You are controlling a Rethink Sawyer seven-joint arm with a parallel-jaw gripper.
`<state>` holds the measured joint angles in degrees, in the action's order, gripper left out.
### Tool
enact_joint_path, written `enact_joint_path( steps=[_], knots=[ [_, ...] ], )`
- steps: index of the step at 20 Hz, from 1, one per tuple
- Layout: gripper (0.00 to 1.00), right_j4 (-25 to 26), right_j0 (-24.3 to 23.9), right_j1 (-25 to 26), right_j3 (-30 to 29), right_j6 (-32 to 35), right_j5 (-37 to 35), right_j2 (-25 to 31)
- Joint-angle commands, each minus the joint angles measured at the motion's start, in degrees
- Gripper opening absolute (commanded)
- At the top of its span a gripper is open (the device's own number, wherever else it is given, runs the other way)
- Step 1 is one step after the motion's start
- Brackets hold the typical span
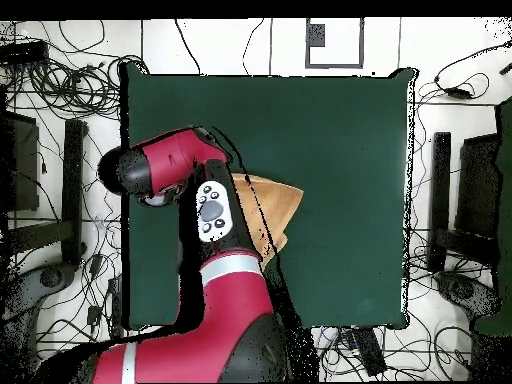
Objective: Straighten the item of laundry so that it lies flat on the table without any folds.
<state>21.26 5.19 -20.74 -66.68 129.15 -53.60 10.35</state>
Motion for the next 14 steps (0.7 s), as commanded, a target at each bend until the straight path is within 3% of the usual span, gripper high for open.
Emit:
enact_joint_path(
  steps=[1,10,11,14],
  knots=[
    [0.00,-4.32,1.85,0.71,-3.07,17.33,8.03,-1.41],
    [0.00,-5.52,2.48,0.65,-4.05,14.28,10.09,-3.59],
    [1.00,-5.80,2.86,0.62,-4.46,14.13,10.28,-4.26],
    [1.00,-5.25,2.57,1.17,-4.82,12.86,11.91,-4.00]
  ],
)
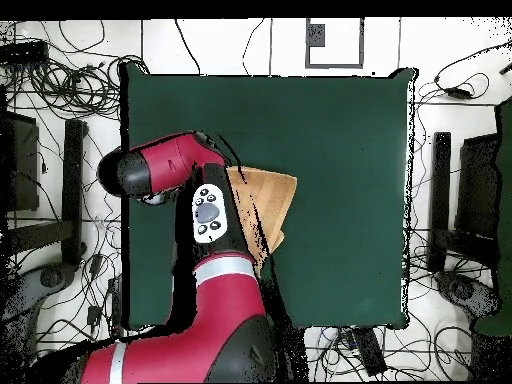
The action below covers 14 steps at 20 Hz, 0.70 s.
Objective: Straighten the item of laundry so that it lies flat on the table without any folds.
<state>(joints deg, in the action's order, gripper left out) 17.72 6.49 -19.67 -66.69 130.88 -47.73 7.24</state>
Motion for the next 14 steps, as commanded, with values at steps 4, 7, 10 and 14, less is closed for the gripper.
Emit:
enact_joint_path(
  steps=[4,7,10,14],
  knots=[
    [1.00,-2.16,0.73,-0.84,-5.62,7.74,4.29,-0.18],
    [1.00,-2.39,0.50,-1.54,-6.29,6.38,3.76,0.09],
    [1.00,-2.27,0.79,-1.99,-6.72,6.71,4.36,-0.39],
    [1.00,-2.08,0.13,-4.96,-9.93,5.35,5.31,-0.45]
  ],
)
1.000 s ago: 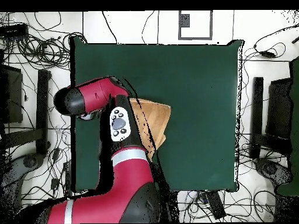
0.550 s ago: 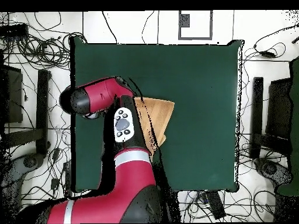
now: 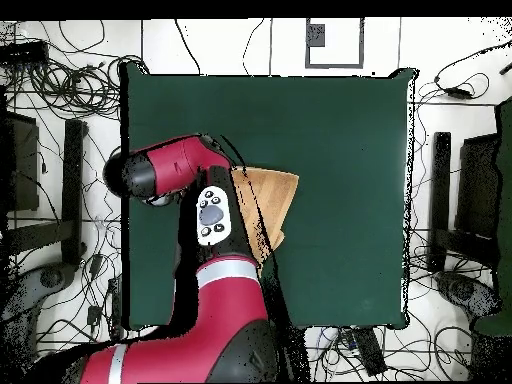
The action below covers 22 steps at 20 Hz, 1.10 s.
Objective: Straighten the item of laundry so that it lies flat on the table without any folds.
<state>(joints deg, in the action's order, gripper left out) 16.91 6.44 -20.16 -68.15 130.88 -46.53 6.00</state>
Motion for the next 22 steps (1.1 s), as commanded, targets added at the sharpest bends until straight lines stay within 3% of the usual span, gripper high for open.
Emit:
enact_joint_path(
  steps=[1,9,13,22],
  knots=[
    [1.00,-1.38,-0.25,-5.43,-9.44,4.56,3.86,1.00],
    [1.00,-4.17,-4.92,-15.66,-19.85,-0.82,-0.57,2.91],
    [1.00,-4.84,-7.52,-18.27,-21.76,-4.55,-3.65,4.39],
    [1.00,-4.56,-9.67,-17.37,-20.24,-4.94,-4.70,5.81]
  ],
)
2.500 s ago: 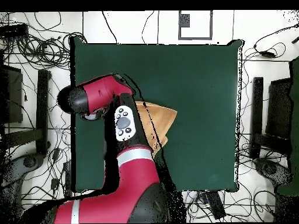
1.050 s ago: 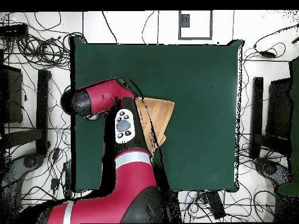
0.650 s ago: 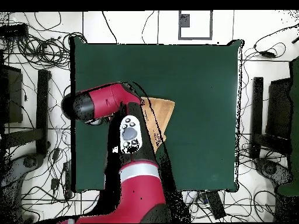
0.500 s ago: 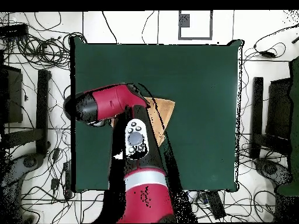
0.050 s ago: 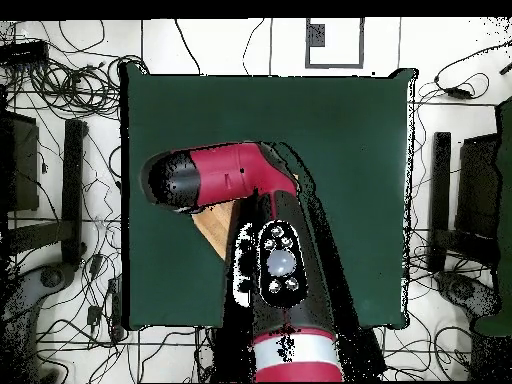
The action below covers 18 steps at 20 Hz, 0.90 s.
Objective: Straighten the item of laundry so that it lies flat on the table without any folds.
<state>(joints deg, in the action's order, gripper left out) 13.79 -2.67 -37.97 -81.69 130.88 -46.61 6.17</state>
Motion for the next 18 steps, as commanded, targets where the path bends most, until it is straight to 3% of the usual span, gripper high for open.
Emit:
enact_joint_path(
  steps=[1,9,13,18],
  knots=[
    [1.00,-1.35,-0.58,0.39,-6.81,-4.74,-4.51,5.63],
    [1.00,-0.17,-0.21,-0.23,-9.46,-3.76,-1.64,5.13],
    [1.00,0.39,-0.37,-0.28,-11.68,-1.15,3.19,4.05],
    [1.00,2.11,-2.65,-0.58,-13.35,-4.71,3.98,4.25]
  ],
)
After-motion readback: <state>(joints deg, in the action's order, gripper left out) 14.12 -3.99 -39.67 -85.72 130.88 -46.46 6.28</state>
